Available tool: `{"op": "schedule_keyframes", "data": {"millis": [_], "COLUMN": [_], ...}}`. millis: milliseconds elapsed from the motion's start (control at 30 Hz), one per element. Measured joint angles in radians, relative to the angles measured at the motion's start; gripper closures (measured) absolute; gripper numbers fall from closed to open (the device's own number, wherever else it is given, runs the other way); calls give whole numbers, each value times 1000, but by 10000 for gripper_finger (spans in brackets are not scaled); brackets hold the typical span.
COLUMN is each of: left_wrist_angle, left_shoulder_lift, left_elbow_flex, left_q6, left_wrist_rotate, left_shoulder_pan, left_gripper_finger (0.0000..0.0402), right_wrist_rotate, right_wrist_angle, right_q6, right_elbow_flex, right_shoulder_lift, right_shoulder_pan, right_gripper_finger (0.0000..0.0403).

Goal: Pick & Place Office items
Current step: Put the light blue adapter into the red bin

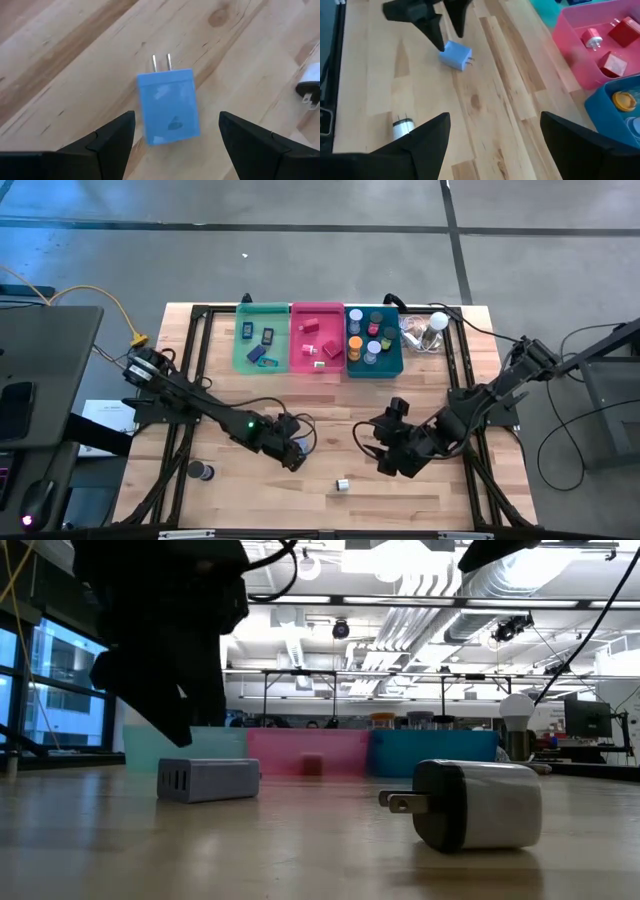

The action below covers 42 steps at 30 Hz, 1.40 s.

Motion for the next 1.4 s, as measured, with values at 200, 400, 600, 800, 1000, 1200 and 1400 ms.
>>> {"op": "schedule_keyframes", "data": {"millis": [200,400,600,800,1000,1200,1400], "left_wrist_angle": [65,64,62,62,54,47,47], "left_shoulder_lift": [35,47,48,79,114,126,136], "left_elbow_flex": [0,0,0,3,1,1,1], "left_q6": [33,37,37,35,33,37,47], "left_wrist_rotate": [-5,-28,-45,-55,-34,-41,-52], "left_shoulder_pan": [1,12,17,17,25,24,24], "left_gripper_finger": [121,121,121,121,121,121,122], "right_wrist_rotate": [0,-1,-1,-1,-1,-1,2], "right_wrist_angle": [0,0,-2,-2,-2,0,1], "right_q6": [-2,-9,-30,-36,-55,-55,-55], "right_elbow_flex": [0,0,0,0,0,0,0], "right_shoulder_lift": [0,0,0,0,0,0,0], "right_shoulder_pan": [29,50,68,71,71,71,71], "right_gripper_finger": [104,104,104,104,104,104,104]}}
